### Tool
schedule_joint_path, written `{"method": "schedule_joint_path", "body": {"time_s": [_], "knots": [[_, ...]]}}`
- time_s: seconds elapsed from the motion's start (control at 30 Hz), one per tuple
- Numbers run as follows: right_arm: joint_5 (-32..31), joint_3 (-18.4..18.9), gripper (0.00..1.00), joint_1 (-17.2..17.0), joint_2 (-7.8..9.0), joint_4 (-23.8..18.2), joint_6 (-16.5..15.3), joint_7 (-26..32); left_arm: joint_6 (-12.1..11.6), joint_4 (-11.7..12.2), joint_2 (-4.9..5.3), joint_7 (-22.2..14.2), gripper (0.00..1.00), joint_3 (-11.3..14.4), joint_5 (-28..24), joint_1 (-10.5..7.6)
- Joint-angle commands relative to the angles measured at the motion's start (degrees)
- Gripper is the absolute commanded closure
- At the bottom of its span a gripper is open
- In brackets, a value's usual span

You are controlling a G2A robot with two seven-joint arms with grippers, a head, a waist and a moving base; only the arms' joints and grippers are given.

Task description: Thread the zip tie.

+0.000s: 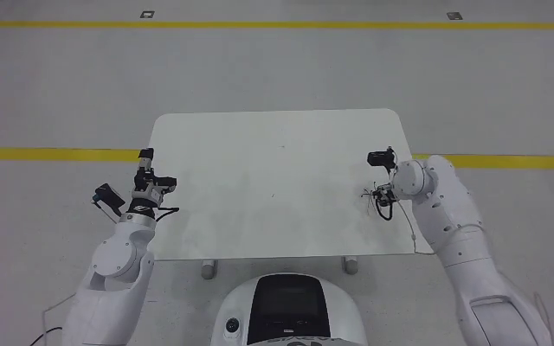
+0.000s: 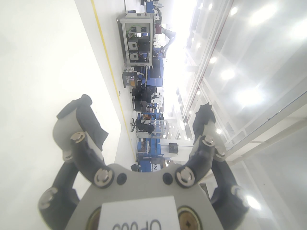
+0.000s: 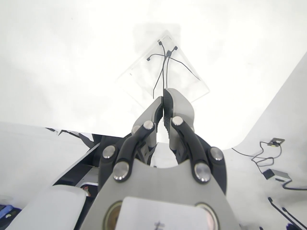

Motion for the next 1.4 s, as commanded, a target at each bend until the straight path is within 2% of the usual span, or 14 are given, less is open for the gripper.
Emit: {"method": "schedule_joint_path", "body": {"time_s": [0.0,0.13,0.23,0.4,0.5,0.7,1.03,1.1,1.17,1.23,1.37], "knots": [[1.3,1.7,1.00,-1.1,0.38,-1.1,-1.4,-0.8,0.0,0.0,0.00,0.0,0.00,0.0,0.0,0.00],[5.4,5.4,1.00,-3.7,1.15,-3.9,-4.9,-2.6,0.0,0.0,0.00,0.0,0.00,0.0,0.0,0.00],[9.7,8.3,1.00,-5.5,1.73,-5.3,-8.7,-3.6,0.0,0.0,0.00,0.0,0.00,0.0,0.0,0.00],[16.5,11.7,1.00,-6.9,2.55,-4.6,-14.9,-3.6,0.0,0.0,0.00,0.0,0.00,0.0,0.0,0.00],[19.1,12.2,1.00,-6.7,2.86,-3.2,-16.8,-3.3,0.0,0.0,0.00,0.0,0.00,0.0,0.0,0.00],[22.2,12.1,1.00,-5.3,3.27,-0.3,-19.1,-3.3,0.0,0.0,0.00,0.0,0.00,0.0,0.0,0.00],[22.5,12.1,1.00,-5.0,3.34,0.6,-18.5,-3.3,0.0,0.0,0.00,0.0,0.00,0.0,0.0,0.00],[23.5,12.1,1.00,-6.0,3.23,0.7,-18.2,-6.6,0.0,0.0,0.00,0.0,0.00,0.0,0.0,0.00],[26.8,12.3,1.00,-6.7,3.20,0.5,-19.6,-8.5,0.0,0.0,0.00,0.0,0.00,0.0,0.0,0.00],[28.2,12.8,1.00,-7.6,3.37,-0.4,-20.7,-10.3,0.0,0.0,0.00,0.0,0.00,0.0,0.0,0.00],[30.7,13.1,1.00,-9.7,3.76,-3.7,-20.7,-13.9,0.0,0.0,0.00,0.0,0.00,0.0,0.0,0.00]]}}
